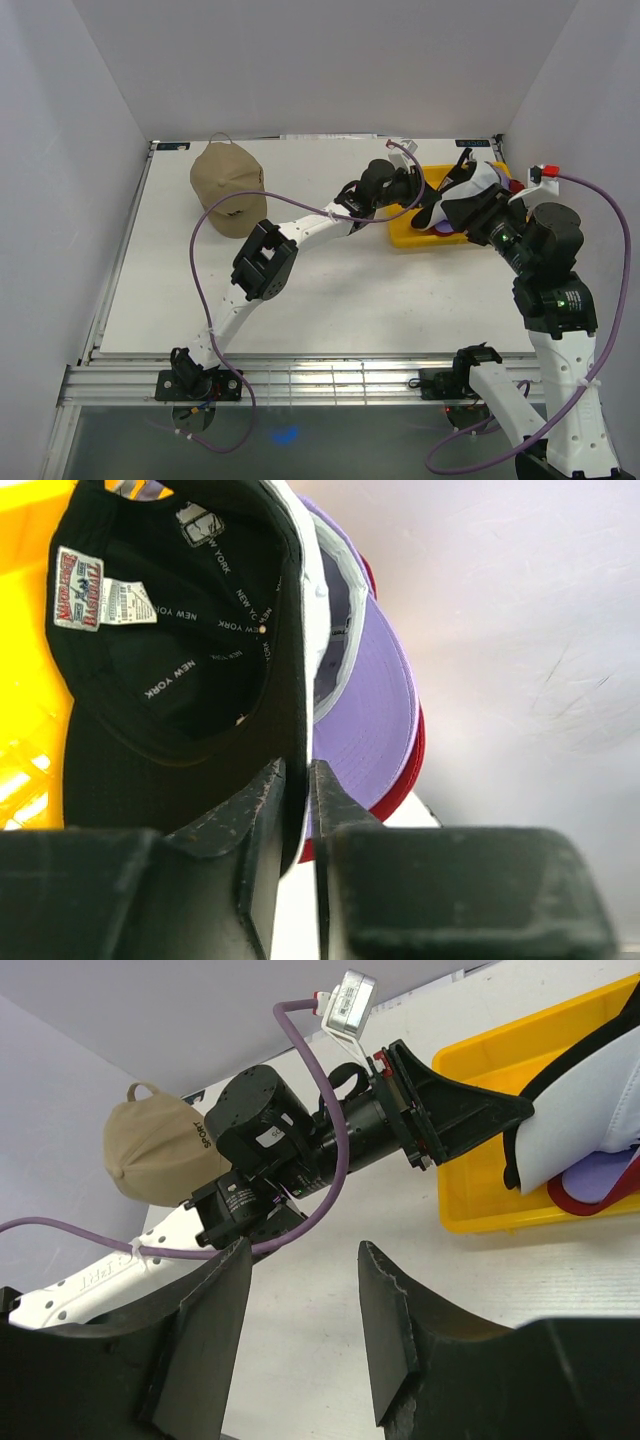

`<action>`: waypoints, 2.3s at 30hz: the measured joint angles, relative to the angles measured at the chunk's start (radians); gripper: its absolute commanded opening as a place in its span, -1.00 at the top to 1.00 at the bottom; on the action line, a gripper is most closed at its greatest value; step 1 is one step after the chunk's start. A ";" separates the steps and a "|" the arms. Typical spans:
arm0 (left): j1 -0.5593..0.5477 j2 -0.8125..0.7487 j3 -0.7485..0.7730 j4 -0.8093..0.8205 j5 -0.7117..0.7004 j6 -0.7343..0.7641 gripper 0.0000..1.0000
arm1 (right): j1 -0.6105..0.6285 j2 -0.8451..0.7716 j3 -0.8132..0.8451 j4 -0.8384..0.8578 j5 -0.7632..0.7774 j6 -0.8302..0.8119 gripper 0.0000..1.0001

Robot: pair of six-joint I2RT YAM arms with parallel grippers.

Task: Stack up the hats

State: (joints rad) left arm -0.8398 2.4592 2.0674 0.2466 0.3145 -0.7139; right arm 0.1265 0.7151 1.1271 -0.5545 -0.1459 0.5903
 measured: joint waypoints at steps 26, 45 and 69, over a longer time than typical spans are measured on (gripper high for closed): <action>0.004 -0.002 -0.001 0.009 -0.019 -0.036 1.00 | 0.000 -0.021 -0.013 -0.002 0.001 -0.004 -0.04; 0.006 -0.152 -0.021 -0.120 -0.165 -0.008 1.00 | 0.000 -0.020 -0.012 -0.002 0.016 -0.007 -0.04; 0.145 -0.678 -0.706 -0.189 -0.418 -0.342 1.00 | 0.000 0.245 -0.181 0.127 -0.167 0.021 -0.23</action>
State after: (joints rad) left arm -0.6945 1.7813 1.3613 0.0574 -0.1032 -1.0557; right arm 0.1265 0.9596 0.9459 -0.4278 -0.3130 0.6109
